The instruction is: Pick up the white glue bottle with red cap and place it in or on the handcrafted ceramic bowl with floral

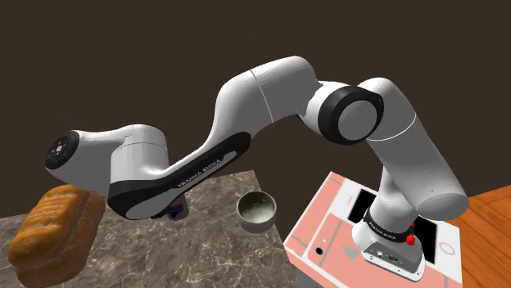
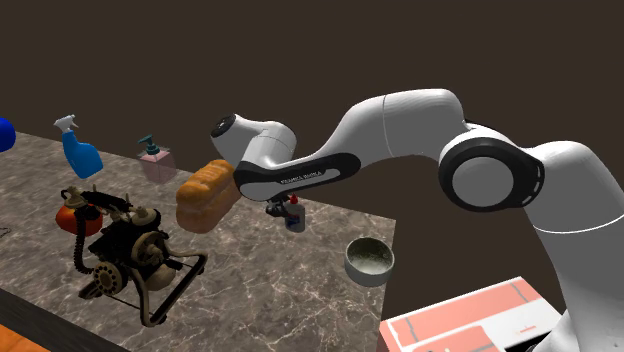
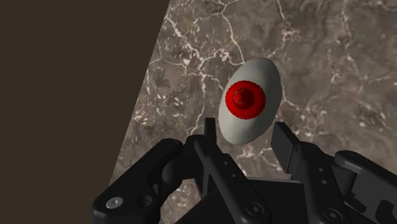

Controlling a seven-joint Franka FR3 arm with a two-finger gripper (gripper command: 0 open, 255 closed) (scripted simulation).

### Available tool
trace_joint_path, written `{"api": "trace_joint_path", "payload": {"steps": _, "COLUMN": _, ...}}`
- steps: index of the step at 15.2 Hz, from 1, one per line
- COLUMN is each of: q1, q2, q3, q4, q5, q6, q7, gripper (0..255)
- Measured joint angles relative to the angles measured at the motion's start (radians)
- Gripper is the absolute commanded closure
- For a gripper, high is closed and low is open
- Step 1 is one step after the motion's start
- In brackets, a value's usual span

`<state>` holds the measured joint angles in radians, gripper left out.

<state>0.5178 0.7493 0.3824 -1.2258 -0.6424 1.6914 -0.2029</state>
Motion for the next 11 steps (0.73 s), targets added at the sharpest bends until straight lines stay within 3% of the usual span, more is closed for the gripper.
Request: {"api": "trace_joint_path", "payload": {"steps": 11, "q1": 0.007, "q2": -0.028, "q3": 0.006, "q4": 0.054, "q5": 0.013, "q6": -0.074, "q7": -0.034, "gripper": 255}}
